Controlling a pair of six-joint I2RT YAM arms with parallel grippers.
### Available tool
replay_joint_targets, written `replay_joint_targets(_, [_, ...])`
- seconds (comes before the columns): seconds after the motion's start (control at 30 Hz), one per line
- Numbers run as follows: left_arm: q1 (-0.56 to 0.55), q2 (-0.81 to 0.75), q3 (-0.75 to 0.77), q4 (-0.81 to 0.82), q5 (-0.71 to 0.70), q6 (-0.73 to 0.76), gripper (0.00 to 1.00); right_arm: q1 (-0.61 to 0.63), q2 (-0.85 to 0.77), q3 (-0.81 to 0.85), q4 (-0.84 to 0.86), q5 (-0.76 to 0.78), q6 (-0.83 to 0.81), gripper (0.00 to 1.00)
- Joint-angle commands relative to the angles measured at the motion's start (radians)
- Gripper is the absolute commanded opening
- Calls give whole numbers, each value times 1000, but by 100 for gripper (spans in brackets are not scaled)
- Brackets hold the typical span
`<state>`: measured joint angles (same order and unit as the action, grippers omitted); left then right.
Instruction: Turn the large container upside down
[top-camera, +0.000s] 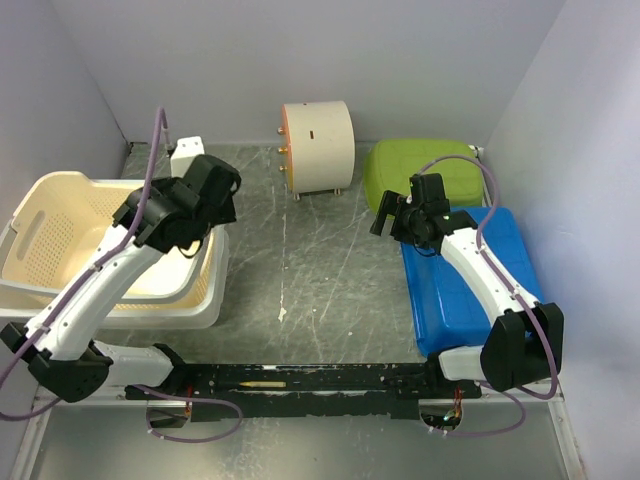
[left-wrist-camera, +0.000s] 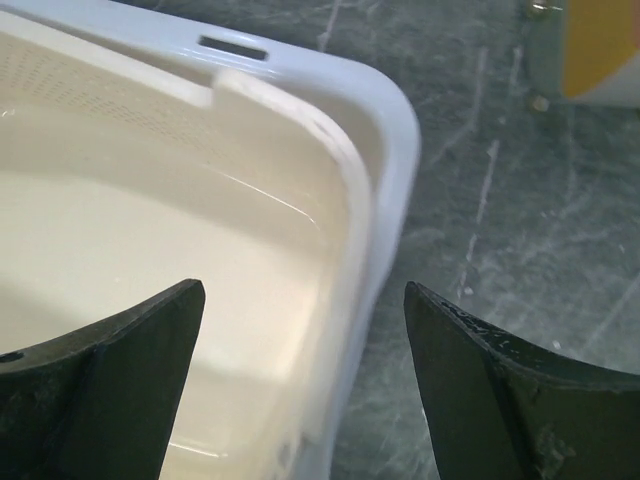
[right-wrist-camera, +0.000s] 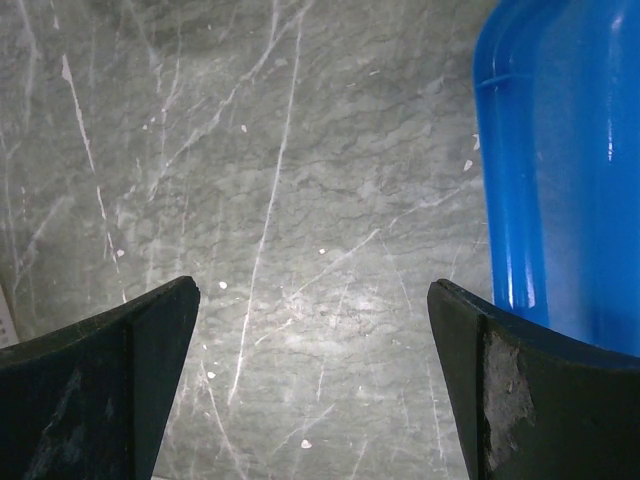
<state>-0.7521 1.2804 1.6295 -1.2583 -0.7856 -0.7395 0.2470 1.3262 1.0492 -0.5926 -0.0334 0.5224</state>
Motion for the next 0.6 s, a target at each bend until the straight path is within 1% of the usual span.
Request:
replay_joint_targets(0.0, [150, -1, -60, 209, 169, 167, 91, 0, 4, 9, 24, -18, 3, 100])
replay_joint_targets(0.1, [172, 32, -70, 214, 153, 167, 87, 0, -5, 4, 22, -9, 1, 100])
replay_joint_targets(0.2, [196, 36, -88, 261, 179, 198, 79, 1, -7, 0, 23, -7, -1, 100])
replay_joint_targets(0.33, [201, 41, -83, 297, 219, 225, 58, 1, 1, 6, 14, -5, -1, 100])
replay_joint_targets(0.43, [202, 59, -62, 281, 220, 237, 42, 1, 3, 9, 18, -10, 2, 100])
replay_joint_targets(0.57, [201, 62, -41, 276, 227, 265, 27, 0, 8, 17, 16, -12, 1, 100])
